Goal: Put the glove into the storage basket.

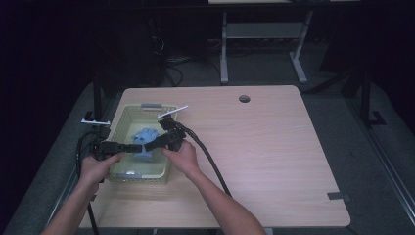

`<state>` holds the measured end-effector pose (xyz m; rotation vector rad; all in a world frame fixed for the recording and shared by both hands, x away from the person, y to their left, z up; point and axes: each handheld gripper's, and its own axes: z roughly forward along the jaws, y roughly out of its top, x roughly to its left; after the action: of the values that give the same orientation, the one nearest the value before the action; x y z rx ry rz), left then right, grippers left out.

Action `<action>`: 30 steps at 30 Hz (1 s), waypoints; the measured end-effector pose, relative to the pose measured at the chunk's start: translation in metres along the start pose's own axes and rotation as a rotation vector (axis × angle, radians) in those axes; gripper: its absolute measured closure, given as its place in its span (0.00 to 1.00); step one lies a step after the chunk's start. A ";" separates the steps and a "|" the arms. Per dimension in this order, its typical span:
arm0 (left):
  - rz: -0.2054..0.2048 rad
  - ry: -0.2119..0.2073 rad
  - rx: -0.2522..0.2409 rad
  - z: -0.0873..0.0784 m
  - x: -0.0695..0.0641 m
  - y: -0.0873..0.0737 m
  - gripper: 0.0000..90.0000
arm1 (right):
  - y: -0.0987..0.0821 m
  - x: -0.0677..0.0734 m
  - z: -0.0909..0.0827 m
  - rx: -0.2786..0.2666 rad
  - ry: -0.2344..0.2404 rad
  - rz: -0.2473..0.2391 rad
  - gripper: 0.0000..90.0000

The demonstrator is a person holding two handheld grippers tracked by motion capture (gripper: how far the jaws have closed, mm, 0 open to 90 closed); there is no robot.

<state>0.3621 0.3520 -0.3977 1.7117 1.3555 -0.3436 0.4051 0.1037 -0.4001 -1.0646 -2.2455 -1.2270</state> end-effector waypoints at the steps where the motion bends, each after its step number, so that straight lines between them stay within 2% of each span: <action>1: 0.001 0.004 0.005 0.000 0.001 0.000 0.79 | 0.000 0.000 0.002 0.004 -0.001 0.004 0.80; 8: -0.006 0.049 0.029 0.004 0.000 0.000 0.79 | -0.002 -0.003 0.008 0.022 -0.011 0.015 0.79; 16: -0.003 0.078 0.046 0.006 0.003 0.000 0.79 | -0.004 -0.007 0.013 0.035 -0.016 0.035 0.79; 23: -0.015 0.081 0.042 0.009 0.002 -0.001 0.79 | -0.003 -0.008 0.009 0.032 -0.031 0.030 0.78; 29: -0.024 0.105 0.045 0.009 0.004 -0.002 0.79 | -0.003 -0.009 0.006 0.029 -0.043 0.028 0.79; 30: -0.038 0.123 0.050 0.010 0.004 -0.002 0.79 | -0.003 -0.010 0.004 0.022 -0.051 0.026 0.79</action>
<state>0.3647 0.3472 -0.4072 1.7746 1.4812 -0.3008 0.4095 0.1017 -0.4096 -1.1251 -2.2700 -1.1740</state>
